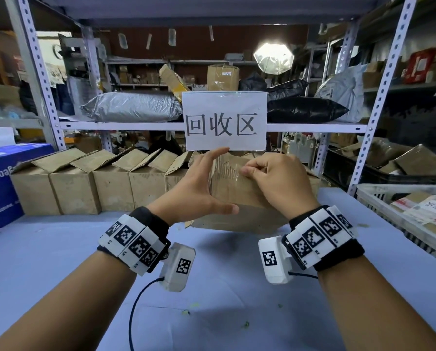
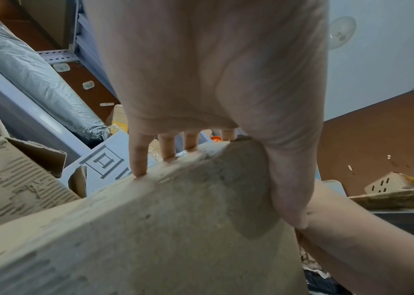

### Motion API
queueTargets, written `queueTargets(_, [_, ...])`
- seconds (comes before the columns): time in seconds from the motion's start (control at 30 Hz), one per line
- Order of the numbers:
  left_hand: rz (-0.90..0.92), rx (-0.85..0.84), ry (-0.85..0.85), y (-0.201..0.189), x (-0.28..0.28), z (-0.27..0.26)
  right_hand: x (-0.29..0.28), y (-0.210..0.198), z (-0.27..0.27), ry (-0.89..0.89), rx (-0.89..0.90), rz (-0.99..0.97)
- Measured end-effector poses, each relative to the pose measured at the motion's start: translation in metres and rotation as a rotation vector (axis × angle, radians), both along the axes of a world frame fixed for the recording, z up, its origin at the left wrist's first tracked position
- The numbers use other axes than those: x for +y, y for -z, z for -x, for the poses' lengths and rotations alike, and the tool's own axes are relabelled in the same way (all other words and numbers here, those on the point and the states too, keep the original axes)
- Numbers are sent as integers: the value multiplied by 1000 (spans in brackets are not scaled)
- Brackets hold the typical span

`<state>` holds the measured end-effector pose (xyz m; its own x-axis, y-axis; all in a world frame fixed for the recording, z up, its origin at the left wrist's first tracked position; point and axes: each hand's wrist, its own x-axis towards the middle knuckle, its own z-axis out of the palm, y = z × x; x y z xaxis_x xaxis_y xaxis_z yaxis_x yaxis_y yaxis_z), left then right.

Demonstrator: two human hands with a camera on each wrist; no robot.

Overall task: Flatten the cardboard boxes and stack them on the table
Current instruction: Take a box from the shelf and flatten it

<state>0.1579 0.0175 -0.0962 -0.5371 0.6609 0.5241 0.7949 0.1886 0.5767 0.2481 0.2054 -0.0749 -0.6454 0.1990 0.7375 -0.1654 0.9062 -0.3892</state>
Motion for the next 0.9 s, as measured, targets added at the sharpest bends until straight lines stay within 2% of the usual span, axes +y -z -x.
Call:
queueTargets(0.17, [-32,-28,-17,0,2,-1,-4,-3,-3,9,-106,-118])
queueTargets(0.27, [-53,-42,-31,1,2,-2,-9,-3,-3,75,-139,-197])
queueTargets(0.57, [-51,-59,-74,-3,8,-6,-18,2,1,94,-23,-104])
queueTargets(0.67, [-51,-64,-67,-3,9,-7,-15,4,5,74,7,34])
queueTargets(0.9, [-37,-67,-58,-3,7,-7,-1,6,8,-100,-54,524])
